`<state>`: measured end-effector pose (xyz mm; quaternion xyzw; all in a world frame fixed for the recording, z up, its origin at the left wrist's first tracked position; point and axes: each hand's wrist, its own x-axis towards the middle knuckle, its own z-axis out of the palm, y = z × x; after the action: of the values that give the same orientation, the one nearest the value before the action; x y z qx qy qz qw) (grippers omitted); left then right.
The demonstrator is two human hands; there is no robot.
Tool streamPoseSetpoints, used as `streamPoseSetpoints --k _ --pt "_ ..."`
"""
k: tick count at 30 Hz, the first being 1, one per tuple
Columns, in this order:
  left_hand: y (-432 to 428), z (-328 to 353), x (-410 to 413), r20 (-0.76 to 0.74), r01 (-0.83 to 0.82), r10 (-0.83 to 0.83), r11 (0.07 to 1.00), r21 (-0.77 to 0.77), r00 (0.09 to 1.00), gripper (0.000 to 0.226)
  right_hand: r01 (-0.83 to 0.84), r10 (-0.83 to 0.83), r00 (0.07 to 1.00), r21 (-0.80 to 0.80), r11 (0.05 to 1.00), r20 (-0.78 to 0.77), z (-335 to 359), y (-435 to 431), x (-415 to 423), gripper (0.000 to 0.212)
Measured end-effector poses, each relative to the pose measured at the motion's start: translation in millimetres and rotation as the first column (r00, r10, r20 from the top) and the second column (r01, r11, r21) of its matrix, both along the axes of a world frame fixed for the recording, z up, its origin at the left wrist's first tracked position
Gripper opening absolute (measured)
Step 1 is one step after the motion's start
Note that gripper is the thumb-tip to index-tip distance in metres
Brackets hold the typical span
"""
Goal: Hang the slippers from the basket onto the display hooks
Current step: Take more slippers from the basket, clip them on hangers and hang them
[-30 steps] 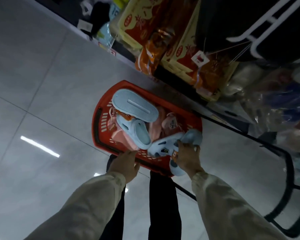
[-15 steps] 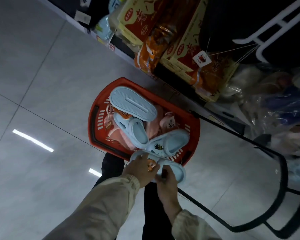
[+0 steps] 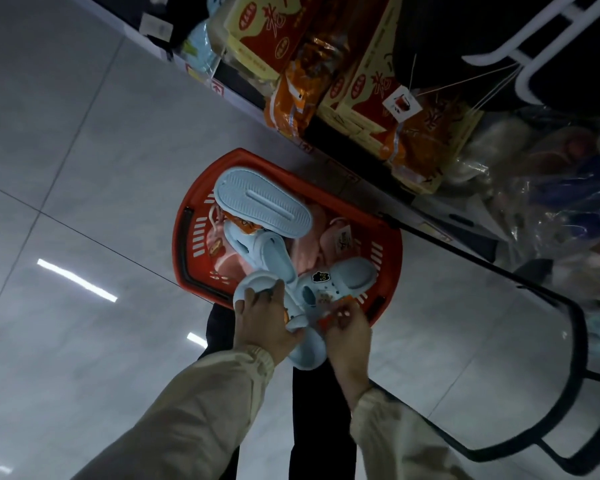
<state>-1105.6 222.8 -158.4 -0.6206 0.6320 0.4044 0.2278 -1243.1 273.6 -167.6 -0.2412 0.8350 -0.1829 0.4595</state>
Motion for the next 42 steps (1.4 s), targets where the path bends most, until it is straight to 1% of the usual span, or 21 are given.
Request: streamPoseSetpoints --k 1,2,3,5,6,8,10,13,16,18,19,21,24,26,28,31,35,37,39,40,42 --pt "-0.1 0.4 -1.4 0.018 0.035 -0.035 0.999 -0.001 0.999 0.085 -0.07 0.069 0.995 -0.004 0.998 -0.075 -12.2 -7.9 -10.4 0.019" --pt "-0.1 0.1 -2.5 0.035 0.066 -0.067 0.998 0.004 0.997 0.084 -0.151 0.155 0.981 0.039 0.988 -0.119 -26.8 -14.7 -18.7 0.024" --pt "1.0 -0.2 -2.6 0.047 0.089 -0.089 0.996 0.009 0.995 0.084 -0.229 0.244 0.962 0.124 0.965 -0.122 -40.9 -22.0 -26.9 0.036" --pt "4.0 -1.5 0.1 0.03 0.1 -0.1 0.995 -0.01 0.995 0.084 -0.328 0.349 0.937 0.33 0.885 -0.005 -67.2 -30.0 -37.7 0.061" --pt "6.3 -3.7 2.6 0.003 0.09 -0.09 0.995 -0.036 0.996 0.083 -0.358 0.36 0.93 0.387 0.85 0.071 -74.4 -33.8 -40.8 0.07" --pt "7.9 -11.1 8.8 -0.052 0.047 -0.051 0.996 -0.074 0.997 0.078 -0.385 0.35 0.923 0.433 0.815 0.162 -82.5 -38.0 -44.0 0.075" --pt "4.5 -12.5 12.2 -0.074 0.053 -0.056 0.998 -0.036 0.996 0.069 -0.357 0.324 0.934 0.435 0.827 0.151 -86.0 -41.7 -45.3 0.07" --pt "-0.2 -9.6 13.6 -0.133 0.028 -0.024 0.999 0.025 0.991 0.065 -0.261 0.248 0.965 0.361 0.895 0.082 -81.2 -42.3 -38.1 0.062" --pt "2.5 -6.3 12.9 -0.193 0.002 0.009 0.998 0.055 0.981 0.07 -0.182 0.213 0.974 0.312 0.933 -0.07 -70.3 -28.0 -28.3 0.041" --pt "4.5 -5.0 11.3 -0.236 -0.006 0.02 0.998 0.057 0.971 0.079 -0.126 0.175 0.969 0.262 0.957 -0.173 -58.9 -16.2 -23.2 0.022" --pt "4.9 -4.6 10.7 -0.251 0.003 0.009 0.999 0.048 0.968 0.083 -0.085 0.138 0.967 0.24 0.967 -0.212 -52.5 -11.3 -20.3 0.014" --pt "5.5 -5.4 9.8 -0.253 0.051 -0.045 0.999 0.018 0.966 0.09 0.07 -0.019 0.969 0.2 0.977 -0.248 -42.6 -1.9 -16.0 0.009" --pt "7.3 -6.8 10.4 -0.241 0.072 -0.075 0.997 -0.023 0.968 0.092 0.374 -0.355 0.924 0.145 0.916 -0.14 -31.2 2.5 -8.3 0.018" --pt "8.7 -7.8 10.9 -0.236 0.051 -0.058 0.998 -0.036 0.97 0.093 0.536 -0.547 0.835 0.13 0.834 0.068 -21.5 -1.4 1.7 0.019" --pt "9.0 -10.0 9.9 -0.231 0.011 -0.024 0.998 -0.054 0.973 0.097 0.62 -0.629 0.724 0.132 0.773 0.281 -12.4 -3.1 15.6 0.022" --pt "5.9 -9.7 9.1 -0.208 -0.057 0.027 0.989 -0.136 0.978 0.1 0.631 -0.627 0.652 0.153 0.76 0.427 -5.6 -1.7 32.0 0.036" --pt "6.6 -11.9 18.5 -0.128 -0.036 0.002 0.963 -0.267 0.992 0.099 0.6 -0.599 0.605 0.194 0.776 0.524 2.1 -7.3 47.8 0.026" --pt "5.4 -16.7 24.5 -0.098 -0.035 0.007 0.958 -0.283 0.995 0.095 0.604 -0.608 0.564 0.223 0.765 0.558 -0.1 -8.8 50.1 0.021" --pt "3.7 -19.0 28.7 -0.079 -0.031 0.01 0.962 -0.271 0.997 0.092 0.571 -0.586 0.558 0.241 0.785 0.587 -5.7 -7.0 49.7 0.012" --pt "2.1 -19.9 30.6 -0.078 -0.046 0.027 0.966 -0.253 0.997 0.092 0.545 -0.576 0.566 0.256 0.798 0.59 -8.8 -7.0 49.2 0.015" --pt "-2.7 -21.7 35.1 -0.077 -0.091 0.076 0.972 -0.215 0.994 0.094 0.492 -0.573 0.566 0.315 0.812 0.593 -14.1 -8.2 48.3 0.03"
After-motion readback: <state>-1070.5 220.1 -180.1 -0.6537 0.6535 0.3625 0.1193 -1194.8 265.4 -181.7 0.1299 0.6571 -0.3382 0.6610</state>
